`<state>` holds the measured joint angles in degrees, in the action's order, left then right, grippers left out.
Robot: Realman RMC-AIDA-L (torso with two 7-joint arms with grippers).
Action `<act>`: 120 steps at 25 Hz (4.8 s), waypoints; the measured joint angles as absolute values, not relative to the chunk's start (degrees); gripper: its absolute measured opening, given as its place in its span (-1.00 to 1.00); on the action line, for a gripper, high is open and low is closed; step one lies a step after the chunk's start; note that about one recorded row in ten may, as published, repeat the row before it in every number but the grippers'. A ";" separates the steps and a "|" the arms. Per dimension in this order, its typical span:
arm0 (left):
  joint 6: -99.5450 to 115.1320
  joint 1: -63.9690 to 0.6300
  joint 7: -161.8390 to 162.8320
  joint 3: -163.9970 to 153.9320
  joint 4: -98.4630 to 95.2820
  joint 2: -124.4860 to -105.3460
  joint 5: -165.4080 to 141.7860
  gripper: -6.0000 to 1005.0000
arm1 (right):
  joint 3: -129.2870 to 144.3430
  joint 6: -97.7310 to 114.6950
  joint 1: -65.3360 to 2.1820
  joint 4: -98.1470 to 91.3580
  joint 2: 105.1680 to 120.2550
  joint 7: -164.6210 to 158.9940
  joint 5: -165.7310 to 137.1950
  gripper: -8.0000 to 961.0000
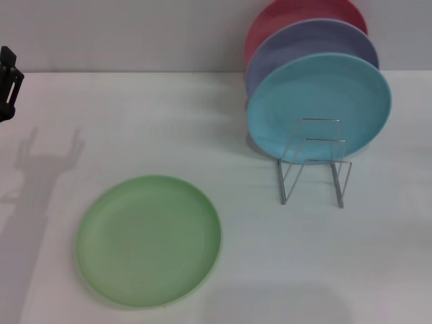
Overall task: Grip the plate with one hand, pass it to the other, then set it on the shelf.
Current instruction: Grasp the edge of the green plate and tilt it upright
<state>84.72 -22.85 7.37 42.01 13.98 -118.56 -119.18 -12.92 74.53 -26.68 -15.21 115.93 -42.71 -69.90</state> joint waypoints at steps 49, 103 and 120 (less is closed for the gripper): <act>-6.06 -8.09 0.18 84.52 78.88 -115.61 -158.43 0.58 | -12.92 72.94 -27.34 -14.88 115.71 -39.83 -69.66 0.23; -84.66 -20.69 -0.17 94.51 86.77 -118.25 -155.94 0.48 | -13.45 70.31 -32.00 -15.38 114.07 -39.84 -69.43 0.23; -83.12 -21.18 -0.41 91.86 84.34 -118.33 -156.01 0.46 | -13.24 70.47 -31.92 -15.44 114.08 -39.82 -69.43 0.23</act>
